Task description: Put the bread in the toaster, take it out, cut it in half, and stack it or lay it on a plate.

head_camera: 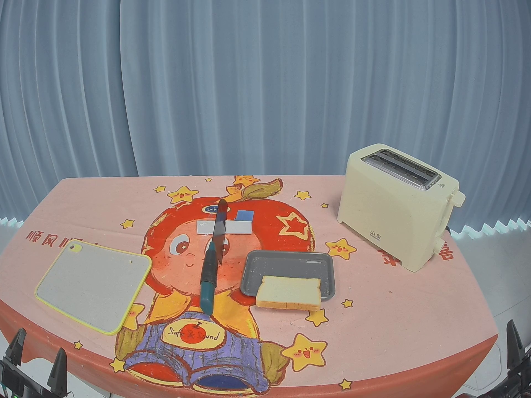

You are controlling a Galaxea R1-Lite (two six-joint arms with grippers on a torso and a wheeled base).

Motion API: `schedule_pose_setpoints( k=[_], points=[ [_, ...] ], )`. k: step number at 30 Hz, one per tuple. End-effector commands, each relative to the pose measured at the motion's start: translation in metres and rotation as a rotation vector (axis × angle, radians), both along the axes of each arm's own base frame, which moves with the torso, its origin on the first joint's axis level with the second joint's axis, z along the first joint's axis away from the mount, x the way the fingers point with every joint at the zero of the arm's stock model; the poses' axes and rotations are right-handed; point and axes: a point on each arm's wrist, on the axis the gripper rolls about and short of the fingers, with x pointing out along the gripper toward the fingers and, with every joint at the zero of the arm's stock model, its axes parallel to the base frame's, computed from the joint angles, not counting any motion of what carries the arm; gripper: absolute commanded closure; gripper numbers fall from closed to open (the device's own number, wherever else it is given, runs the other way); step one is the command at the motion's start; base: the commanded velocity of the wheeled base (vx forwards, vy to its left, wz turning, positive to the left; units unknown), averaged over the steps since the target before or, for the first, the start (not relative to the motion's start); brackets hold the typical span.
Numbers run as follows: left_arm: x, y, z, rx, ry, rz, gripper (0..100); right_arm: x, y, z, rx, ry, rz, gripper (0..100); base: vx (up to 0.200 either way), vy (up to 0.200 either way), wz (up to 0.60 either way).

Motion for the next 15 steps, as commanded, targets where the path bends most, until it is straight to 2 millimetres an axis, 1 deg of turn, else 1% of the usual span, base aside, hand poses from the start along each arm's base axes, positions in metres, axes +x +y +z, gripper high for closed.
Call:
schedule_pose_setpoints(
  k=[1,6,7,15],
  points=[
    [0.001,0.0,-0.005,0.0,0.019,0.0,0,-0.002,0.0,0.002,0.0,-0.021,0.004,0,0.0,0.0,0.0],
    [0.001,0.0,-0.005,0.0,0.019,0.0,0,-0.001,0.0,0.003,0.0,-0.01,0.004,0,0.0,0.0,0.0],
    [0.001,0.0,-0.005,0.0,0.019,0.0,0,0.0,0.0,0.009,0.0,0.002,0.004,0,0.0,0.0,0.0],
    [0.001,0.0,-0.005,0.003,0.021,0.002,0,0.01,0.0,0.023,0.001,0.072,0.011,0,0.0,0.0,0.0]
  ],
)
